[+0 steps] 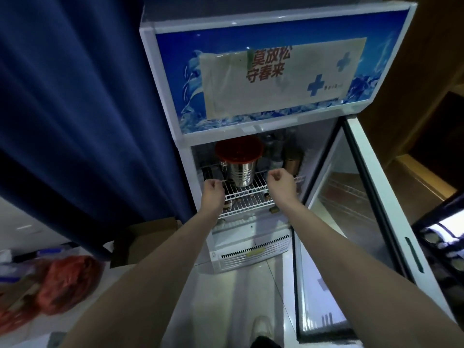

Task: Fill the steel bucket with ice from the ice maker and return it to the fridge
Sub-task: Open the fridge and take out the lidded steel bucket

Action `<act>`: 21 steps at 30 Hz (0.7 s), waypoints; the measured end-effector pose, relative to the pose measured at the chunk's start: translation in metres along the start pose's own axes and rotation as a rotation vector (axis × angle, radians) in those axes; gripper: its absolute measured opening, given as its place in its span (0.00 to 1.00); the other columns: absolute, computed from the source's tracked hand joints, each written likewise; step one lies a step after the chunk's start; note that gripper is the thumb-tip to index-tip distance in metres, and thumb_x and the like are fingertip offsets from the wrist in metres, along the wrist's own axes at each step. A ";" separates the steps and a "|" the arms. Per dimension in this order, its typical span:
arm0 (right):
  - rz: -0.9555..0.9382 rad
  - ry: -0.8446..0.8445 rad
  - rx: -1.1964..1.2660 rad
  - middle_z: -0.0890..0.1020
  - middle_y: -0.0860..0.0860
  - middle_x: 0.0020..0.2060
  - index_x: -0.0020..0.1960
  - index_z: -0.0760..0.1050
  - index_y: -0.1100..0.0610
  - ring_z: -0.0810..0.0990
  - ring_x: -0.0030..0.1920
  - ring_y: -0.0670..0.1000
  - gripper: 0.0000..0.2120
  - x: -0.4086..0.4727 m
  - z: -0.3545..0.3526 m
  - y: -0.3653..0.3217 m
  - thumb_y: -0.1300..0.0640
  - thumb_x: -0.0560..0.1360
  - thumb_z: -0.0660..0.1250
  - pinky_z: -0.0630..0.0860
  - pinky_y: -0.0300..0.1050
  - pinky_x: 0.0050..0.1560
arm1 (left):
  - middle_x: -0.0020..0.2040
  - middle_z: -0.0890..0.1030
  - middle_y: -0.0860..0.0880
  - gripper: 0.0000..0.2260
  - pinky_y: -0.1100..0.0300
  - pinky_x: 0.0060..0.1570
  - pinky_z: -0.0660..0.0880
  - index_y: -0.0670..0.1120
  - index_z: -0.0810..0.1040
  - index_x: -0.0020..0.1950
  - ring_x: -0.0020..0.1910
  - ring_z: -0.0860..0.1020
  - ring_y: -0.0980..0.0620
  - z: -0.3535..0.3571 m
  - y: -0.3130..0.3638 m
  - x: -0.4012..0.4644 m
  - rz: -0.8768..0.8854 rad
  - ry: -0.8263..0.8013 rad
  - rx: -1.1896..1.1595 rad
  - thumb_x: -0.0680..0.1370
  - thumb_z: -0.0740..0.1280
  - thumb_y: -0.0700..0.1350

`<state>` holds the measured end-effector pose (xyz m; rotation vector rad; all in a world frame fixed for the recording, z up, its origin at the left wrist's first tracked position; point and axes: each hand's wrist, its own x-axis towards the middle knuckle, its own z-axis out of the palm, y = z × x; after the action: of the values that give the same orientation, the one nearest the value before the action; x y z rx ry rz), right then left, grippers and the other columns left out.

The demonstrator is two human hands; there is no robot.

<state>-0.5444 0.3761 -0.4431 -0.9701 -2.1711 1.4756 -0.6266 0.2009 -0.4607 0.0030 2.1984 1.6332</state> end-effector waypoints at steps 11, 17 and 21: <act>0.135 -0.033 0.111 0.83 0.53 0.45 0.56 0.79 0.55 0.79 0.39 0.54 0.08 0.070 0.043 0.024 0.57 0.82 0.62 0.73 0.45 0.38 | 0.45 0.75 0.50 0.12 0.51 0.46 0.73 0.47 0.67 0.68 0.39 0.73 0.53 0.043 -0.015 0.051 -0.085 0.059 -0.055 0.87 0.52 0.49; 0.192 -0.015 0.219 0.81 0.53 0.42 0.59 0.78 0.54 0.75 0.33 0.51 0.09 0.097 0.061 0.053 0.55 0.82 0.62 0.70 0.40 0.27 | 0.54 0.75 0.51 0.15 0.42 0.65 0.75 0.46 0.67 0.70 0.57 0.76 0.46 0.051 -0.039 0.093 -0.068 0.077 -0.068 0.87 0.52 0.51; 0.180 -0.004 0.269 0.81 0.51 0.43 0.60 0.78 0.54 0.77 0.38 0.51 0.09 0.116 0.078 0.080 0.53 0.83 0.63 0.73 0.40 0.33 | 0.65 0.76 0.42 0.17 0.41 0.67 0.73 0.46 0.66 0.74 0.63 0.76 0.40 0.058 -0.057 0.119 -0.035 0.067 -0.061 0.87 0.52 0.50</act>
<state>-0.6473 0.4222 -0.5579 -1.0864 -1.8644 1.7965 -0.7047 0.2641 -0.5640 -0.1091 2.1841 1.7035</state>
